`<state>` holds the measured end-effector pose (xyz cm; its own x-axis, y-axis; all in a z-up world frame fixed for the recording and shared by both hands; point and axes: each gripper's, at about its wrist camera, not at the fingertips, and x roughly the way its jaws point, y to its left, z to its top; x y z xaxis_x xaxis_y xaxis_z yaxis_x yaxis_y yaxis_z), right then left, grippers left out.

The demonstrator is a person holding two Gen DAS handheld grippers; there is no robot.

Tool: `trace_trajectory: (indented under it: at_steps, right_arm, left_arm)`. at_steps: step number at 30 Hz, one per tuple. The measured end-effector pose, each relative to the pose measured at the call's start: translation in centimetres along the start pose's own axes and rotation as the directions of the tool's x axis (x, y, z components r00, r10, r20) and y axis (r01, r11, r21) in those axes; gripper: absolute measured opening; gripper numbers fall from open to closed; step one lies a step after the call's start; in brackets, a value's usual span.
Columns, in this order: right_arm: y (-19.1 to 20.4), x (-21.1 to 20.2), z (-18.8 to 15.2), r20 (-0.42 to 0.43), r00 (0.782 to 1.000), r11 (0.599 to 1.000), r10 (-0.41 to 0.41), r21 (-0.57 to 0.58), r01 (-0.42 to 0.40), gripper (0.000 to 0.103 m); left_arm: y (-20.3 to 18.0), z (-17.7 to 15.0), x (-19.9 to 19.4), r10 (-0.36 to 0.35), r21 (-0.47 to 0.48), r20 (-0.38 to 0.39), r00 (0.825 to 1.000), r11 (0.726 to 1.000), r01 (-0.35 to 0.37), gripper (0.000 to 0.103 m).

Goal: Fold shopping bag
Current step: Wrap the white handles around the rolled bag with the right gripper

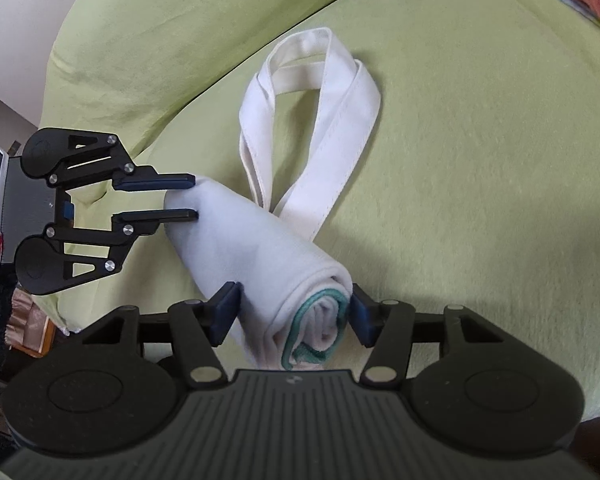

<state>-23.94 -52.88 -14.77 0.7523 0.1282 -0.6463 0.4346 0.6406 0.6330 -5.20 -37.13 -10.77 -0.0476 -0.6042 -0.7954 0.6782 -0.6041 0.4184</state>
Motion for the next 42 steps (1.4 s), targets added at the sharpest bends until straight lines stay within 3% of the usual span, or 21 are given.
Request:
trace_trajectory:
  at_steps: [4, 7, 10, 12, 15, 17, 19, 21, 24, 31, 42]
  right_arm:
    - [0.8, -0.1, 0.0, 0.058, 0.996, 0.998, -0.065, -0.017, 0.066, 0.059]
    - [2.1, -0.2, 0.2, 0.121, 0.981, 0.987, -0.15, -0.046, 0.157, 0.061]
    - [3.7, 0.3, 0.1, 0.192, 0.951, 0.959, -0.241, -0.102, 0.263, 0.062]
    - [5.4, 0.7, -0.6, 0.261, 0.912, 0.913, -0.316, -0.177, 0.367, 0.06]
    - [8.4, 1.9, -2.5, 0.396, 0.814, 0.763, -0.425, -0.327, 0.558, 0.059]
    - [10.3, 3.6, -4.3, 0.501, 0.734, 0.61, -0.459, -0.422, 0.67, 0.056]
    - [11.6, 5.3, -6.3, 0.572, 0.681, 0.483, -0.457, -0.484, 0.73, 0.036]
    - [12.1, 6.4, -7.4, 0.597, 0.661, 0.437, -0.456, -0.496, 0.75, 0.027]
    - [11.8, 6.8, -6.9, 0.593, 0.66, 0.488, -0.46, -0.452, 0.747, 0.024]
    - [11.1, 5.2, -6.9, 0.573, 0.687, 0.572, -0.446, -0.408, 0.712, 0.024]
    - [10.2, 4.7, -6.8, 0.566, 0.707, 0.617, -0.425, -0.39, 0.683, 0.025]
  left_arm:
    - [-0.2, 0.1, 1.1, 0.01, -0.001, -0.015, 1.0, 1.0, -0.01, 0.0]
    - [-1.0, 0.4, 2.2, 0.062, 0.04, -0.032, 0.998, 0.997, -0.061, 0.0]
    - [-0.5, 0.5, 2.7, 0.065, 0.004, -0.037, 0.997, 0.998, -0.065, 0.0]
    - [-0.4, 0.5, 2.8, 0.07, -0.011, -0.032, 0.997, 0.997, -0.07, 0.0]
    - [-0.6, 0.4, 3.0, 0.086, -0.022, -0.028, 0.996, 0.996, -0.087, 0.0]
    - [-0.5, 0.4, 3.1, 0.088, -0.04, -0.024, 0.996, 0.995, -0.089, 0.0]
    - [-0.4, 0.4, 3.0, 0.087, -0.052, -0.022, 0.996, 0.995, -0.088, 0.0]
    - [-0.5, 0.4, 3.0, 0.088, -0.052, -0.021, 0.996, 0.995, -0.089, 0.0]
    - [-0.5, 0.3, 3.0, 0.091, -0.062, -0.021, 0.996, 0.994, -0.092, 0.0]
    - [-0.2, 0.5, 3.0, 0.102, -0.124, -0.027, 0.994, 0.987, -0.105, 0.0]
    - [-0.2, 0.3, 2.8, 0.118, -0.157, -0.019, 0.993, 0.98, -0.12, 0.0]
